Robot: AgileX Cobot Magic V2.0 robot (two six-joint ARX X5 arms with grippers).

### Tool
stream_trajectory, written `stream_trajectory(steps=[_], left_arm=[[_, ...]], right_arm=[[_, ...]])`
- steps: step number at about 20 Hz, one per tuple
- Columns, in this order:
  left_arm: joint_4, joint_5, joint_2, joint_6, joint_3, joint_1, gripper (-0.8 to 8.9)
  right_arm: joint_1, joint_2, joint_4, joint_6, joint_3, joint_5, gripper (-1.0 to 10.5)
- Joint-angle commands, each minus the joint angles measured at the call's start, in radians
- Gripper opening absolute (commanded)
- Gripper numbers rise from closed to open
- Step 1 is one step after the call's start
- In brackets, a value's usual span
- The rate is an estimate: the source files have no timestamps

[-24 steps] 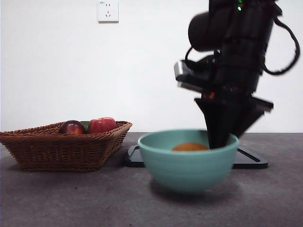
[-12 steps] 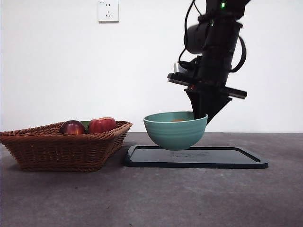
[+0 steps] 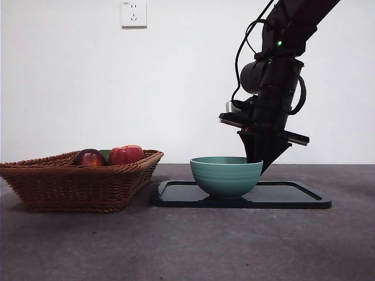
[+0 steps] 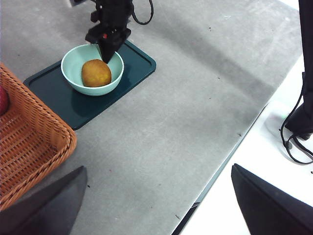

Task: Pick up the wifruite, put it on the bowl, pick up the plate, put it on desk

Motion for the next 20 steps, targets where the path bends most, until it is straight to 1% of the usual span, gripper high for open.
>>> stream_trajectory(steps=[1,3,4,5,6,8,9,10,12,14,15,20], left_arm=[[0.007,-0.003,0.005,-0.003,0.012,-0.011,4.68],[0.006,-0.003,0.005,-0.003,0.012,-0.011,4.68],[0.006,-0.003,0.005,-0.003,0.012,-0.011,4.68],[0.006,-0.003,0.005,-0.003,0.012,-0.011,4.68],[0.006,-0.003,0.005,-0.003,0.012,-0.011,4.68],[0.005,-0.003,0.005,-0.003,0.012,-0.011,4.68],[0.006,-0.003,0.005,-0.003,0.012,-0.011,4.68],[0.006,-0.003,0.005,-0.003,0.012,-0.011,4.68],[0.008,-0.003,0.006,-0.003,0.012,-0.011,4.68],[0.018,-0.003,0.006,-0.003,0.012,-0.011,4.68],[0.037,-0.003,0.006,-0.002,0.012,-0.011,4.68],[0.13,-0.003,0.006,0.014,0.012,-0.011,4.68]], right_arm=[[0.005,0.036,0.008,-0.021,0.026,0.0,0.0],[-0.001,0.036,0.002,-0.021,0.026,0.001,0.1],[-0.004,0.036,0.001,-0.018,0.027,0.002,0.3],[-0.01,0.032,0.0,-0.018,0.027,0.009,1.4],[-0.016,0.022,0.0,-0.018,0.03,0.037,2.4],[-0.031,-0.016,-0.03,-0.018,0.052,0.114,3.9],[-0.04,-0.047,-0.072,-0.018,0.069,0.148,4.6],[-0.045,-0.088,-0.099,-0.019,0.072,0.172,5.0],[-0.049,-0.21,-0.129,-0.019,0.071,0.185,5.1],[-0.045,-0.345,-0.166,-0.019,0.055,0.235,5.8],[-0.044,-0.418,-0.182,-0.019,0.026,0.244,5.8],[-0.034,-0.797,-0.184,-0.019,-0.244,0.238,5.8]])
